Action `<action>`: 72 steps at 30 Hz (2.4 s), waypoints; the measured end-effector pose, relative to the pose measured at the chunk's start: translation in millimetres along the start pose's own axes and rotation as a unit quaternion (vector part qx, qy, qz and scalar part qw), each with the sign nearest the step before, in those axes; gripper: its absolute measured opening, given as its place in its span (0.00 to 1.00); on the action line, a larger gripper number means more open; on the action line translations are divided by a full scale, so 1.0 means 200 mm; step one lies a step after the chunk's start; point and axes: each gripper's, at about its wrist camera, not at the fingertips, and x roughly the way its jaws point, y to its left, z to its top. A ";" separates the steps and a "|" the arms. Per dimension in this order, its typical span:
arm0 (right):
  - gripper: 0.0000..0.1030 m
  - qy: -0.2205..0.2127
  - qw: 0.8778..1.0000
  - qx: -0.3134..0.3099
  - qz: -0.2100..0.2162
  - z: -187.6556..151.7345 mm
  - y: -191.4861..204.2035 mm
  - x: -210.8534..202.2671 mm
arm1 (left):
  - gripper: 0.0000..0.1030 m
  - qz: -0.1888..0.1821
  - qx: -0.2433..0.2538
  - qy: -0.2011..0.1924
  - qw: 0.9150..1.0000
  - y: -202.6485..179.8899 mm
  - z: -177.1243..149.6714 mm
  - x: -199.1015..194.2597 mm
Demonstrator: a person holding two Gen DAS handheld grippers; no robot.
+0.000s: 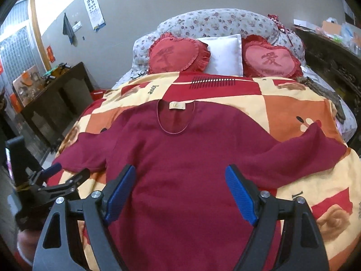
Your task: Fold small clothes
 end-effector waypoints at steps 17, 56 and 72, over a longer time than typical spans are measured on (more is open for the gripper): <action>1.00 0.004 0.999 -0.009 -0.039 -0.04 0.04 0.20 | 1.00 0.002 -0.021 0.009 1.000 0.05 0.01 0.09; 0.97 0.048 0.998 -0.011 -0.038 -0.04 0.09 0.43 | 1.00 0.025 -0.030 0.020 0.999 0.11 0.02 0.21; 0.97 0.059 0.998 -0.013 -0.032 -0.03 0.14 0.50 | 1.00 0.028 -0.038 0.025 0.999 0.15 0.02 0.27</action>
